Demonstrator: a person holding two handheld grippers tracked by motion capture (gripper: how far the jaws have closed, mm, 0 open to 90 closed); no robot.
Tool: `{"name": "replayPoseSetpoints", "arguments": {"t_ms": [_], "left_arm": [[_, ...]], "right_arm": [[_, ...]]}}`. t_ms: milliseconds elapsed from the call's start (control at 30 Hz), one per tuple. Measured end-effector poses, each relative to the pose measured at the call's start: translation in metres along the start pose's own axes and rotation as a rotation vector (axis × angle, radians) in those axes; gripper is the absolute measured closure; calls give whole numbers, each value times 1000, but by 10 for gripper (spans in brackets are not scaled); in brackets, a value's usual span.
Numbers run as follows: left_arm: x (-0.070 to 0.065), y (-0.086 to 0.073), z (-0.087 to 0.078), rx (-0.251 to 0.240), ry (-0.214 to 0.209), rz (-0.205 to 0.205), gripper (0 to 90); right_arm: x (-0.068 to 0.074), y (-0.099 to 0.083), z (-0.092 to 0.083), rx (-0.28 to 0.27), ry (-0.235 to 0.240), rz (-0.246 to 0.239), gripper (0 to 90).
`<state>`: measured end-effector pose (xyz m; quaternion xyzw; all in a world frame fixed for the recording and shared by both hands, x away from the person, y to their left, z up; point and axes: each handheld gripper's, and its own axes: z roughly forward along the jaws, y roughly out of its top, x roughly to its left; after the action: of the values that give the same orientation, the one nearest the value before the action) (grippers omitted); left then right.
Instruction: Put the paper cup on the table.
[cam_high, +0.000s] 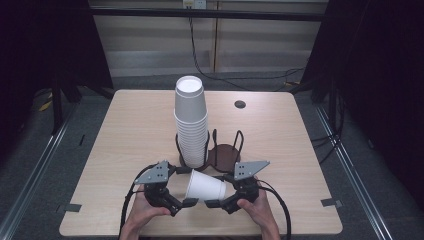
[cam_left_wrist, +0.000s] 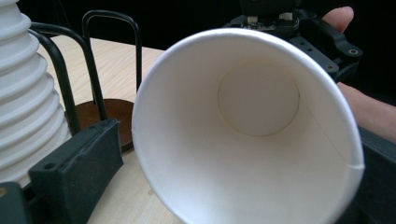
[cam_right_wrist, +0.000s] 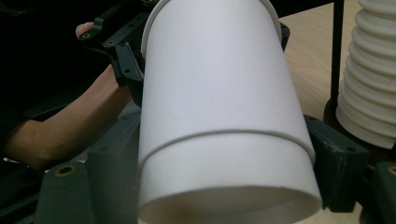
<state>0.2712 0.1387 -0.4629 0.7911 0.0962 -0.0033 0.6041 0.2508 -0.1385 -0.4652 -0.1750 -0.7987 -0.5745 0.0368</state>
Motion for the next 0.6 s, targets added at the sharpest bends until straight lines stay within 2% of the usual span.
{"name": "replayPoseSetpoints", "arguments": {"t_ms": [167,300,467,600], "left_arm": [[2,0,3,-3,-26,-8,0],[2,0,6,14,-24,-4,0],[4,-1,8,15,-63,-10,34],[4,-1,9,17,-62,-10,41]], "right_arm": [[0,1,0,-1,1,-5,214],[0,1,1,0,2,-6,214],[0,1,2,4,4,-7,214],[0,0,2,9,-3,-9,215]]}}
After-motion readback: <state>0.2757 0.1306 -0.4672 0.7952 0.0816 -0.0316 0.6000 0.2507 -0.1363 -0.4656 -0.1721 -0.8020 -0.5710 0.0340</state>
